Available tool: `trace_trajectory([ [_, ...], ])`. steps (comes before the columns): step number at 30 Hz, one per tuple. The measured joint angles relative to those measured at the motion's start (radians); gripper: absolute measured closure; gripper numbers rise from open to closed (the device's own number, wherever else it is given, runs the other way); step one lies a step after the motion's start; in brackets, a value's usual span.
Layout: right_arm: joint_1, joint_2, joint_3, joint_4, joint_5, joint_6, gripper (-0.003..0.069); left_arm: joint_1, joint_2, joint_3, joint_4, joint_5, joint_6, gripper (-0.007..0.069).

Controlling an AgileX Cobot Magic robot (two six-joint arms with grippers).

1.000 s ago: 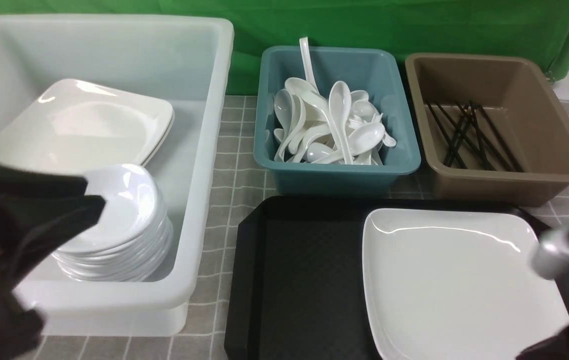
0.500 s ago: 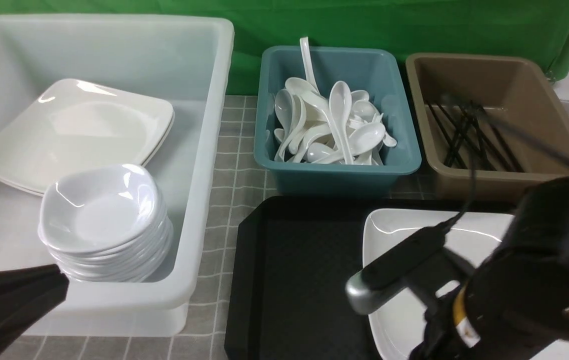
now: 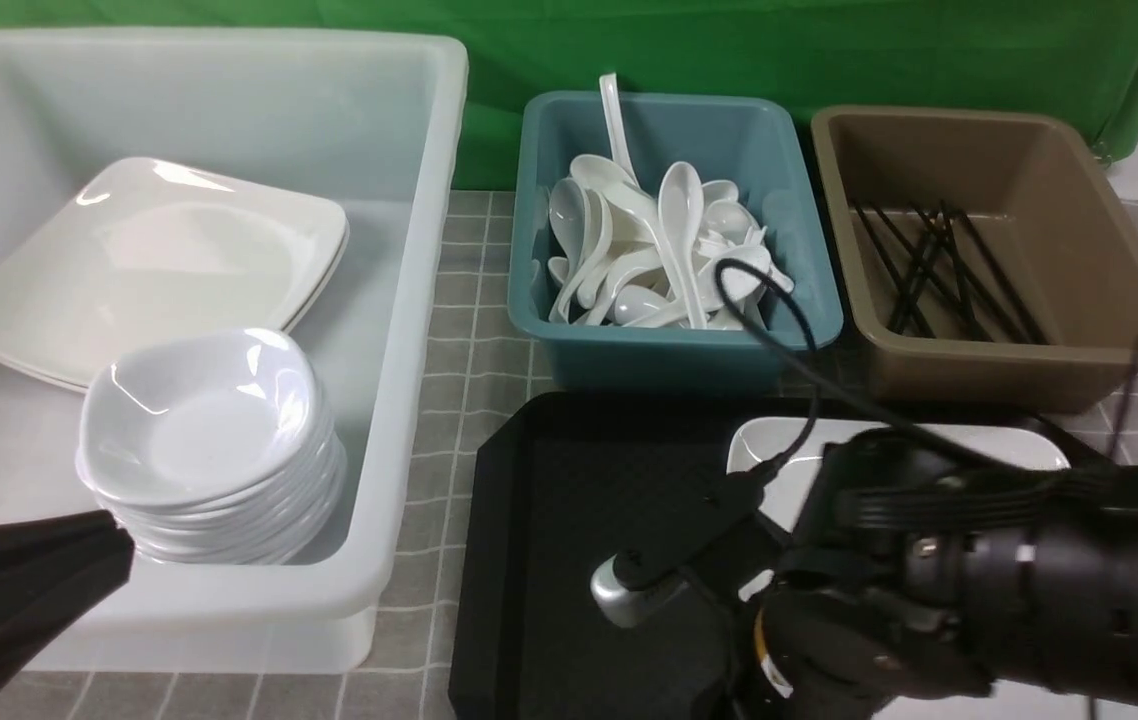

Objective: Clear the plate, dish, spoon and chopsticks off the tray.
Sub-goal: Use the right arm to grab a plate from the dinner plate

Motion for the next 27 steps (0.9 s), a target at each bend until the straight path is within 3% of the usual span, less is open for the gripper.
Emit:
trace_trajectory([
  [7, 0.0, 0.085, -0.029, -0.099, -0.011, 0.038, 0.02, 0.0, 0.0, 0.0, -0.017, 0.0, 0.002, 0.0615],
  [18, 0.0, 0.133, -0.039, -0.121, 0.0, 0.04, 0.0214, 0.0, 0.0, 0.0, -0.021, 0.0, 0.002, 0.0615],
  [24, 0.0, 0.14, -0.039, -0.124, 0.006, 0.015, 0.0377, 0.0, 0.0, 0.0, -0.021, -0.003, 0.002, 0.0615],
  [27, 0.003, 0.14, -0.04, -0.127, 0.028, 0.011, 0.0394, 0.0, 0.0, 0.0, -0.021, -0.003, 0.001, 0.0615],
])
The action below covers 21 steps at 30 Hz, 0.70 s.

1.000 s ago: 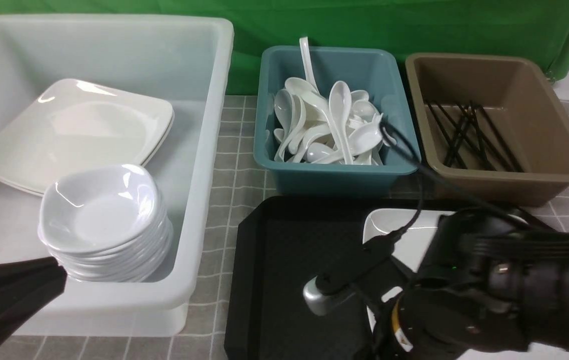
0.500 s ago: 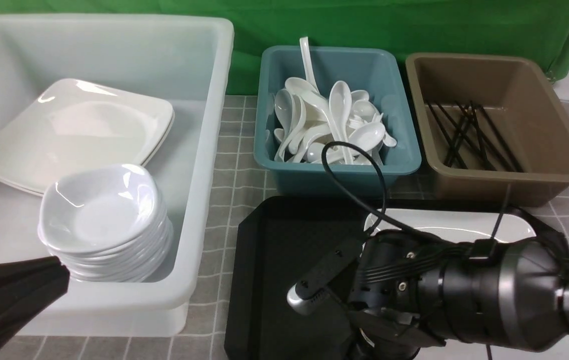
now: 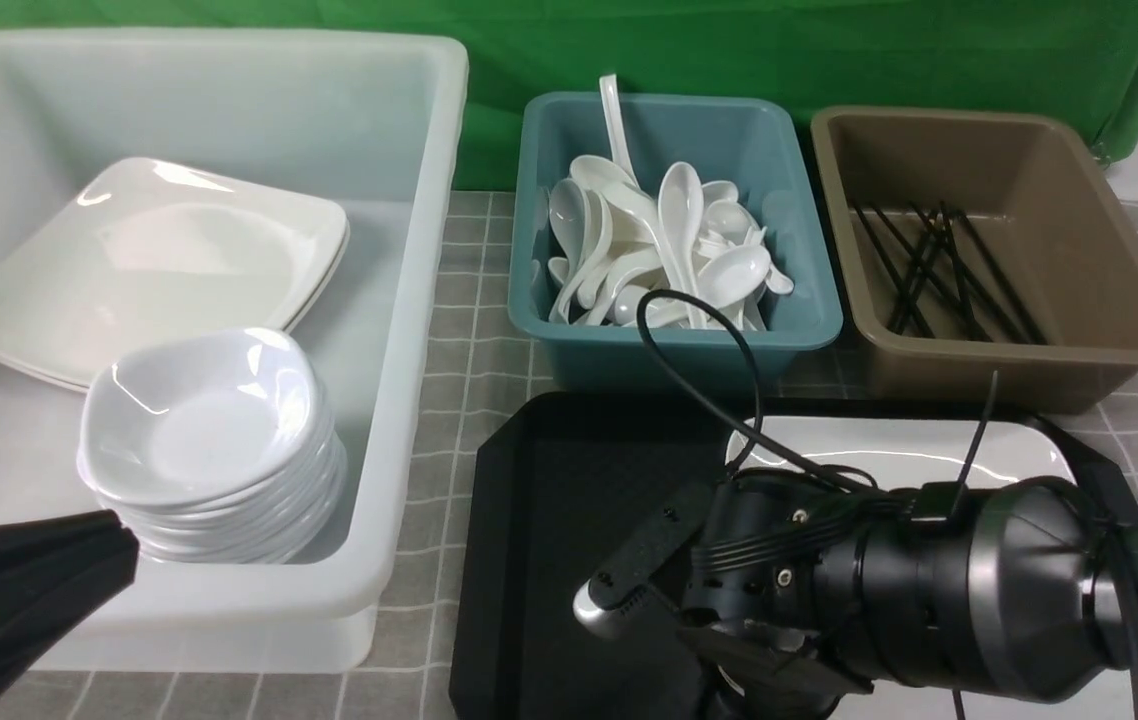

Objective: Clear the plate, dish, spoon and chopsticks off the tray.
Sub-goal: Use the right arm to grab a plate from the dinner plate, then use the right arm to put the plate into the large storage box on the left

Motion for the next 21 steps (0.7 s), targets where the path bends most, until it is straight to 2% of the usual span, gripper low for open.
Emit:
trace_trajectory([
  [4, 0.015, -0.015, -0.022, 0.017, 0.058, -0.048, 0.0414, 0.0, 0.0, 0.0, 0.0, 0.0, 0.001, 0.0615],
  [13, 0.16, -0.206, -0.187, 0.023, 0.316, -0.076, 0.0585, 0.0, 0.0, 0.0, 0.024, 0.0, 0.001, 0.0615],
  [15, 0.189, -0.251, -0.23, 0.022, 0.37, -0.076, 0.06, 0.0, 0.0, 0.0, 0.033, 0.0, 0.001, 0.0615],
  [21, 0.219, -0.326, -0.289, 0.055, 0.372, -0.078, 0.0601, 0.0, 0.0, 0.0, 0.036, -0.001, 0.001, 0.0615],
])
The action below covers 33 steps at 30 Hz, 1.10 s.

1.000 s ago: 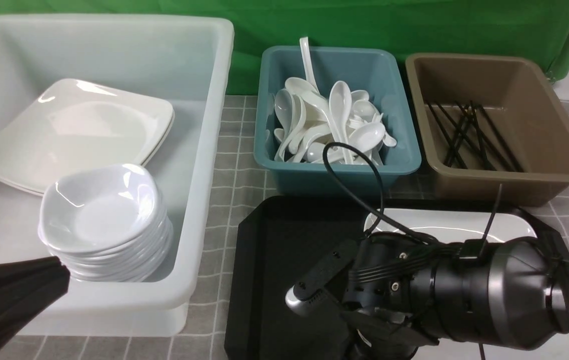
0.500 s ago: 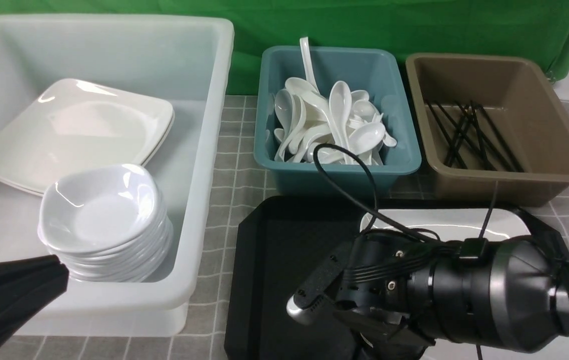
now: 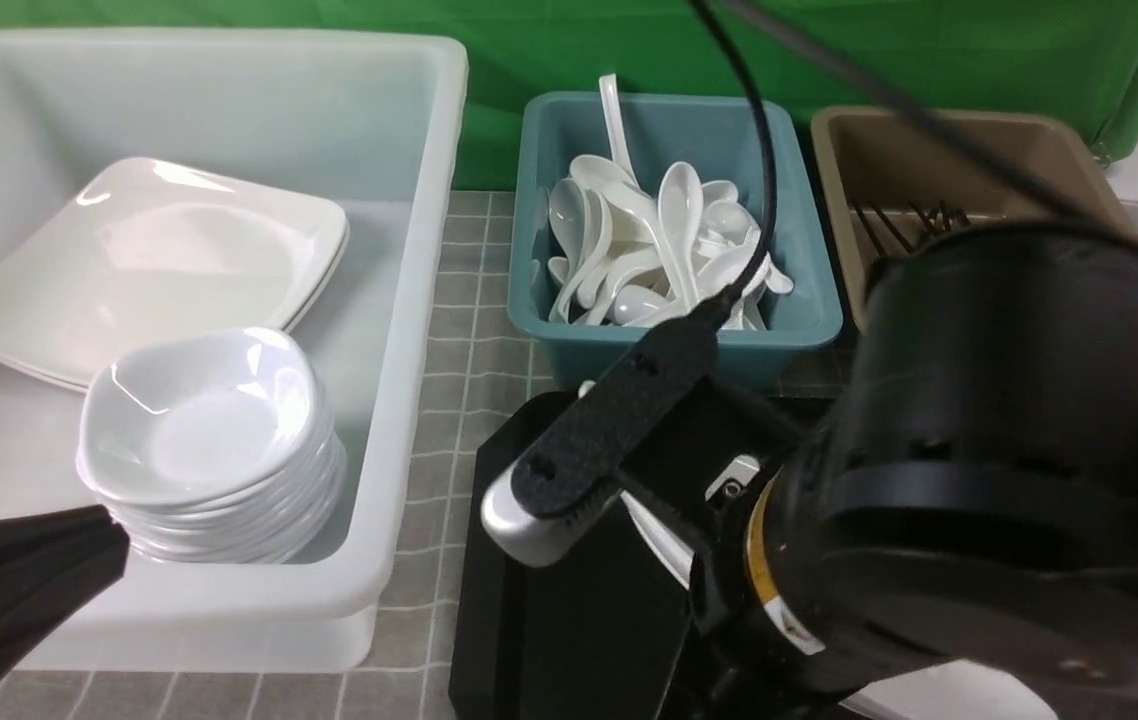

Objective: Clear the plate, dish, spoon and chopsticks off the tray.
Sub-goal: Use the right arm to put the plate into the large storage box on the left

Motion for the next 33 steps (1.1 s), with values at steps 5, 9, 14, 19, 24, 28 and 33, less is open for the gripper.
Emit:
trace_trajectory([
  [5, 0.008, -0.055, 0.0, 0.032, 0.001, -0.001, 0.0601, 0.0, 0.0, 0.0, 0.002, 0.0, 0.001, 0.0615],
  [9, 0.058, -0.091, -0.056, 0.051, 0.003, -0.018, 0.0601, 0.0, 0.0, -0.003, 0.069, 0.001, -0.045, 0.0615],
  [14, 0.071, -0.074, -0.218, 0.011, 0.005, -0.14, 0.0601, 0.0, -0.001, -0.055, 0.244, 0.025, -0.217, 0.0615],
  [19, 0.068, -0.01, -0.403, -0.099, 0.004, -0.292, 0.0601, 0.0, -0.001, -0.11, 0.377, 0.095, -0.322, 0.0615],
  [24, 0.067, 0.063, -0.588, -0.12, -0.006, -0.456, 0.0601, 0.0, -0.001, -0.116, 0.404, 0.185, -0.353, 0.0615],
  [28, 0.031, 0.13, -0.703, -0.119, -0.055, -0.581, 0.0601, 0.0, -0.017, -0.117, 0.434, 0.251, -0.397, 0.0615],
  [33, -0.049, 0.195, -0.736, -0.1, -0.118, -0.691, 0.0601, 0.0, -0.071, -0.118, 0.567, 0.307, -0.51, 0.0615],
])
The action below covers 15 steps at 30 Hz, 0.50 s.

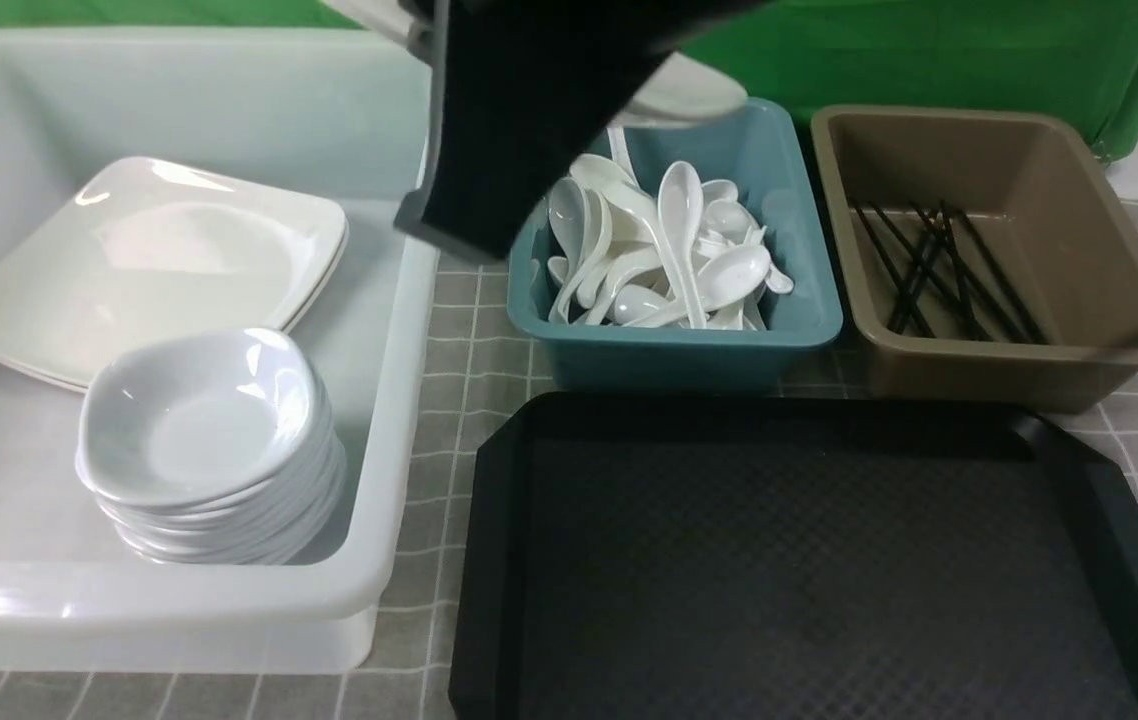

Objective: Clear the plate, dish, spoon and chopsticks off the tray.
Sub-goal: Use the right arm to put the plate into the large storage box on the left

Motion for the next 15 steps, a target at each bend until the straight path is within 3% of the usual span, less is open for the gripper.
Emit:
trace_trajectory([
  [8, -0.116, 0.106, 0.0, 0.222, -0.216, -0.257, 0.0601, 0.0, -0.104, -0.005, 0.095, 0.083, -0.08, 0.0615],
  [15, -0.165, 0.262, -0.036, 0.315, -0.457, -0.501, 0.0601, 0.0, -0.125, -0.005, 0.14, 0.138, -0.14, 0.0615],
])
